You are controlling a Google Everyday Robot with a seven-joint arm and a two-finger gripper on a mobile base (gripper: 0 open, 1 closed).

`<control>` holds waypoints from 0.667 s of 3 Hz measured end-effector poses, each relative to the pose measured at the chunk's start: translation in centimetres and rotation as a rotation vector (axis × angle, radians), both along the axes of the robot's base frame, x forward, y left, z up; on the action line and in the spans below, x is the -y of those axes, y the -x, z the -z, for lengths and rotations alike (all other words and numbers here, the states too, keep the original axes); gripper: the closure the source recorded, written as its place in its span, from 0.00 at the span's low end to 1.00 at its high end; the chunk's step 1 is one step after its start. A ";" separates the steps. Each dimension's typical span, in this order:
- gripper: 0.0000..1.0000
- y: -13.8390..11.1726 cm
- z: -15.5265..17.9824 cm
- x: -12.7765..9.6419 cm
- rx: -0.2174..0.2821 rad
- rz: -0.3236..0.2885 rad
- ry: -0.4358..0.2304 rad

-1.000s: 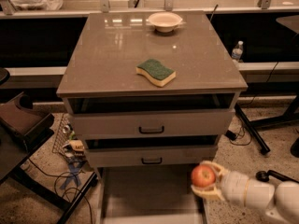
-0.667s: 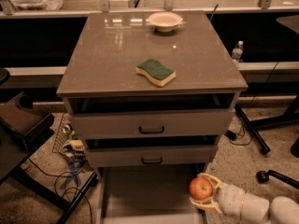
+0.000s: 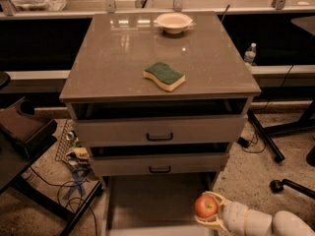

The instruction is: Place apple into bottom drawer

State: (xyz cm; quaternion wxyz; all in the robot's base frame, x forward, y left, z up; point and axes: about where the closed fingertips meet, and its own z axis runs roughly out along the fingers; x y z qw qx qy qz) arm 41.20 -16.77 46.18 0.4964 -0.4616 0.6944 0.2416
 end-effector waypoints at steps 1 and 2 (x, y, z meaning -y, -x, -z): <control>1.00 -0.1 2.5 -0.2 -0.043 0.006 0.000; 1.00 0.0 7.4 -0.2 -0.085 0.001 0.002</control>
Offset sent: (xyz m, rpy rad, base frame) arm -0.0082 0.0065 -0.1850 0.0441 0.1882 -0.0076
